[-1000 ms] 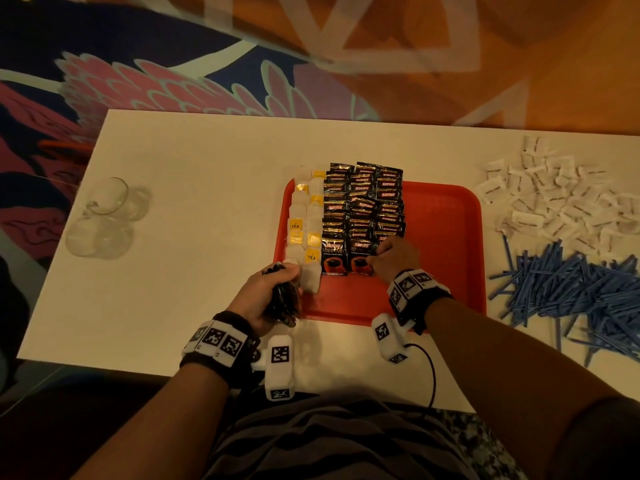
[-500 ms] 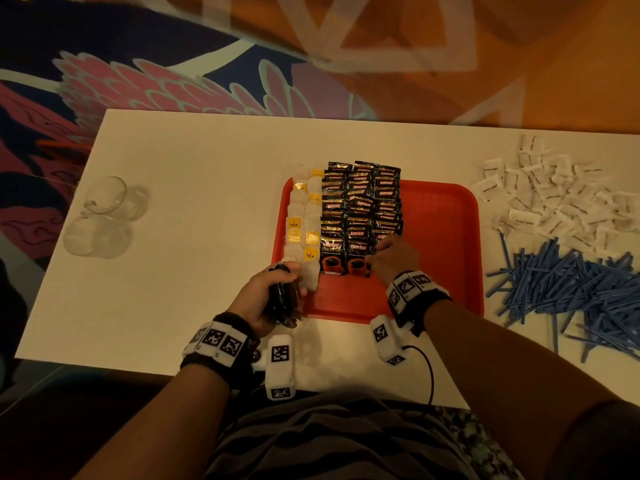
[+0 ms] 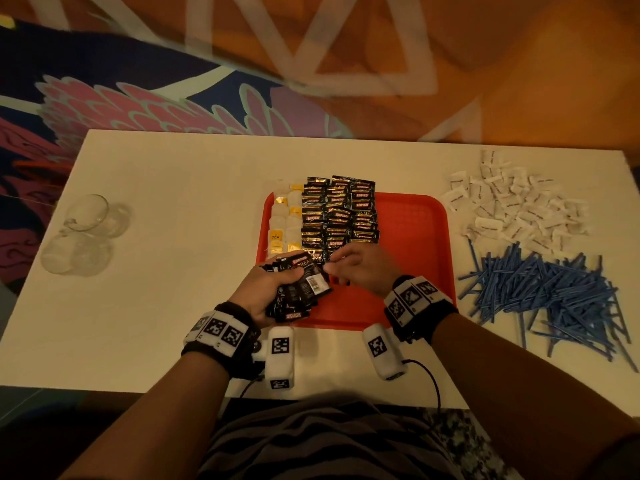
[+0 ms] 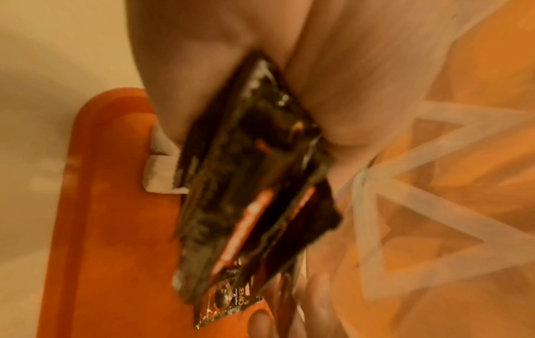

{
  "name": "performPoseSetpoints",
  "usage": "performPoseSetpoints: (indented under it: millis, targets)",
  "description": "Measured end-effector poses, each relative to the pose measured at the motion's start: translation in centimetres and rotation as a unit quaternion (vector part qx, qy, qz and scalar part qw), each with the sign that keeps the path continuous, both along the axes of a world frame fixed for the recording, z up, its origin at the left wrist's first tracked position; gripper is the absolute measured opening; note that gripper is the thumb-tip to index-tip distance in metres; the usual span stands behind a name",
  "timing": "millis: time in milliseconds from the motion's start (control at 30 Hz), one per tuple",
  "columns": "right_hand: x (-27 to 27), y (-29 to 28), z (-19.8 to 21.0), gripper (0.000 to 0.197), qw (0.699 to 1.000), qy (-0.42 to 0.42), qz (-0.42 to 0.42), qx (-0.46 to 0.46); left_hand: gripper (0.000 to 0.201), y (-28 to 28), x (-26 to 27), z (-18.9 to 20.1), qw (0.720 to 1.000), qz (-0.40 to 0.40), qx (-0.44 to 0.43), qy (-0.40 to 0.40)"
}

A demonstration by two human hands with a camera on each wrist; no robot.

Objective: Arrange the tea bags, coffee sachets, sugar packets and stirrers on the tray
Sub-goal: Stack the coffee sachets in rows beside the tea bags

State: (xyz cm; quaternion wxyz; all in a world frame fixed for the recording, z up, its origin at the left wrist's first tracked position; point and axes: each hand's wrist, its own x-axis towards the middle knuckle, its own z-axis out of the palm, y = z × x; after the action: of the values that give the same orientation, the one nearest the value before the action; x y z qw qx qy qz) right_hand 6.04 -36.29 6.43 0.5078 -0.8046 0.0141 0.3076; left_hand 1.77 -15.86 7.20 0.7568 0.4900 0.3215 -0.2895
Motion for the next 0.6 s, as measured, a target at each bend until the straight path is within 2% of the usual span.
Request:
performPoseSetpoints:
  millis: [100,167,267,333,433,533,600]
  targets:
    - [-0.2,0.2,1.8,0.038,0.997,0.055,0.024,0.045,0.034,-1.1,0.7,0.6,0.999,-0.023,0.032,-0.035]
    - [-0.1,0.1,2.5,0.038,0.998,0.046,0.0,0.038,0.025,-2.0,1.1,1.0,0.995,-0.03,0.075,-0.05]
    - [0.1,-0.6,3.4,0.02,0.997,-0.036,-0.069,-0.015,0.007,-3.1,1.7,1.2,0.983,-0.009,0.165,-0.085]
    - [0.0,-1.1,3.8,0.022,0.987,-0.107,-0.1,-0.066,0.019,-3.9,1.9,1.6,0.974,-0.018,0.198,-0.113]
    - [-0.6,-0.9,4.3,0.016,0.97,-0.203,-0.088,-0.105,0.029,-5.6,2.1,3.0,0.97,-0.053,0.189,-0.146]
    - [-1.3,-0.3,4.5,0.012,0.953,-0.281,-0.039,-0.104,0.018,-7.0,2.6,4.0,0.971,-0.035,0.179,-0.157]
    - [-1.6,-0.5,4.6,0.012,0.955,-0.283,-0.041,-0.086,0.012,-7.1,2.8,4.4,0.974,-0.002,0.175,-0.142]
